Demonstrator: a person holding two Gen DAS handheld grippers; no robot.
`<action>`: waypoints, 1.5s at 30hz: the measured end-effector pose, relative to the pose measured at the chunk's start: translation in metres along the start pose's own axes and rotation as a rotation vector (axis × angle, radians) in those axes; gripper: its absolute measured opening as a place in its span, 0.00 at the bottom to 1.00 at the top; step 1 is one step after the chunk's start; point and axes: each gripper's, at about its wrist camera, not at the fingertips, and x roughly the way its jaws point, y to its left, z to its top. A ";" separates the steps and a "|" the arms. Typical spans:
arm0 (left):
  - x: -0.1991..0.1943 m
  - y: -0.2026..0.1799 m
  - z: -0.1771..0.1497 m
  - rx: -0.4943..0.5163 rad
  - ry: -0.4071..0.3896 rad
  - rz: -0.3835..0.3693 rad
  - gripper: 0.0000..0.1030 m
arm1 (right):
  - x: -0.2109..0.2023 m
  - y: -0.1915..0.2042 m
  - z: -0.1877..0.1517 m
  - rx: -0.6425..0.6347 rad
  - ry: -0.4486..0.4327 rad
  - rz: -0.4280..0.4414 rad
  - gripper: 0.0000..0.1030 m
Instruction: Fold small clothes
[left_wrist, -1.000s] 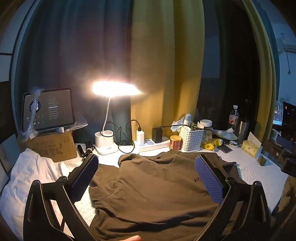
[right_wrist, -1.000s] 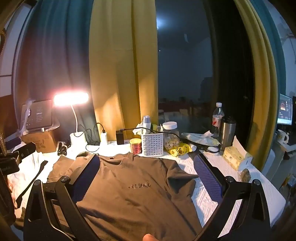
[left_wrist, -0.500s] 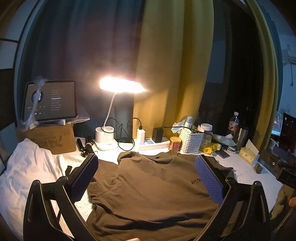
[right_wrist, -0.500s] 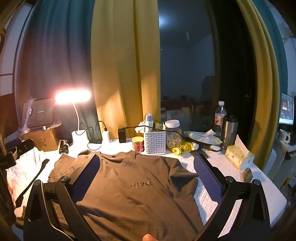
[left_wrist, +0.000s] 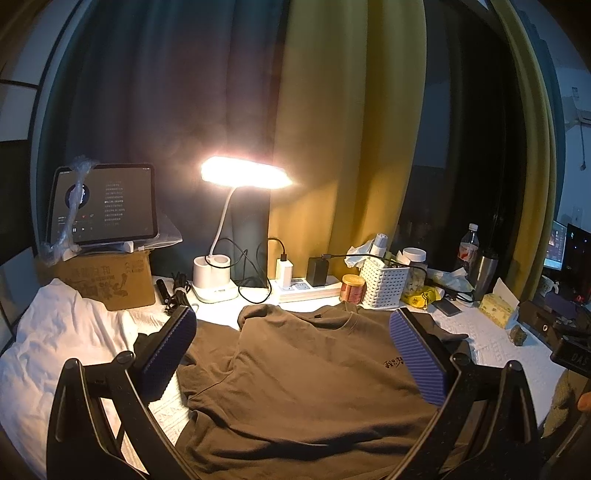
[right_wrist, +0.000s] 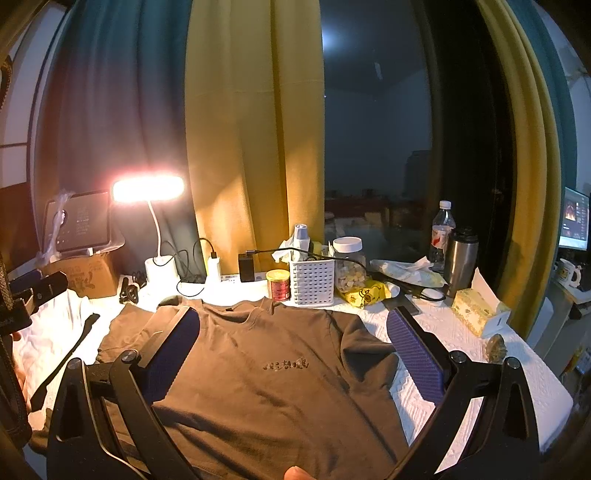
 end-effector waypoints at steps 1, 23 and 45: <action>0.000 0.000 0.000 0.001 0.000 0.000 1.00 | 0.000 0.000 -0.001 -0.001 0.001 0.001 1.00; -0.002 0.001 -0.004 -0.010 0.000 -0.004 1.00 | -0.002 -0.001 -0.004 -0.003 0.006 0.002 1.00; -0.003 -0.006 -0.003 0.001 0.007 -0.014 1.00 | -0.002 -0.002 -0.004 -0.005 0.009 0.003 1.00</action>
